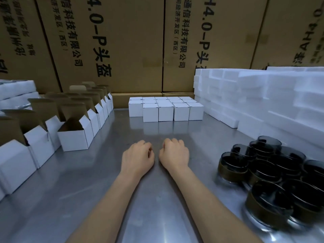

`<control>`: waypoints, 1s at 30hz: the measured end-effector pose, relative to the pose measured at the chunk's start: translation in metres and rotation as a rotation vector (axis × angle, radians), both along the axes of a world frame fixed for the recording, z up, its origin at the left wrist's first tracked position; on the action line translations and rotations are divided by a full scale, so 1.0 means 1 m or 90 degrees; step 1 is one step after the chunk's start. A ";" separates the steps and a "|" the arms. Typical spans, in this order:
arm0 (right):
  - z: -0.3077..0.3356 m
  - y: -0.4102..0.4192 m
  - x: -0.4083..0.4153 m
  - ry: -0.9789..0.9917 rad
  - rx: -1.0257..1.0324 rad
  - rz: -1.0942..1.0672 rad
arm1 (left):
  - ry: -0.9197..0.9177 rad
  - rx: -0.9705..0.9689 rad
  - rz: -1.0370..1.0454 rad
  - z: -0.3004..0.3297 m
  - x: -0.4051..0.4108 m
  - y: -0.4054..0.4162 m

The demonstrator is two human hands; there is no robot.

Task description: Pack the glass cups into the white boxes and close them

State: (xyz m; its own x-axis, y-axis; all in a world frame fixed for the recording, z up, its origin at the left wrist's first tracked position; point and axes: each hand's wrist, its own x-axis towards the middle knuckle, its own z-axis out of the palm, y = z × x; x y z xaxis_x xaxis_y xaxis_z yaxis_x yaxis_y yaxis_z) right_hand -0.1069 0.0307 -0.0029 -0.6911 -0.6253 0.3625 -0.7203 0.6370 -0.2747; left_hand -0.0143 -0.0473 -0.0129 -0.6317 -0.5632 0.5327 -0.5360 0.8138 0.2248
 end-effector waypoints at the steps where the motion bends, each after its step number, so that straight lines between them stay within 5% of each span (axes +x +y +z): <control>1: 0.007 0.006 -0.001 0.000 0.016 -0.036 | 0.003 0.012 -0.003 0.001 0.002 0.002; 6: 0.056 0.037 -0.025 -0.098 0.095 -0.260 | 0.005 0.035 -0.003 0.002 0.006 0.007; 12: 0.062 0.062 -0.038 -0.241 0.197 -0.328 | 0.031 0.084 -0.001 0.005 0.007 0.006; 21: 0.064 0.065 -0.041 -0.241 0.146 -0.303 | 0.050 0.113 0.004 0.005 0.008 0.006; 30: 0.056 0.037 -0.002 -0.088 0.082 -0.119 | 0.044 0.142 0.002 0.007 0.009 0.006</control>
State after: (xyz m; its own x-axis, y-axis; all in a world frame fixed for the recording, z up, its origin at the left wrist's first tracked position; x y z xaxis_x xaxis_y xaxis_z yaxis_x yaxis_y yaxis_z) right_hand -0.1092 0.0674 0.0534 -0.8361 -0.5174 0.1824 -0.5486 0.7915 -0.2695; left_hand -0.0050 -0.0413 -0.0059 -0.5963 -0.6736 0.4368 -0.5155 0.7383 0.4349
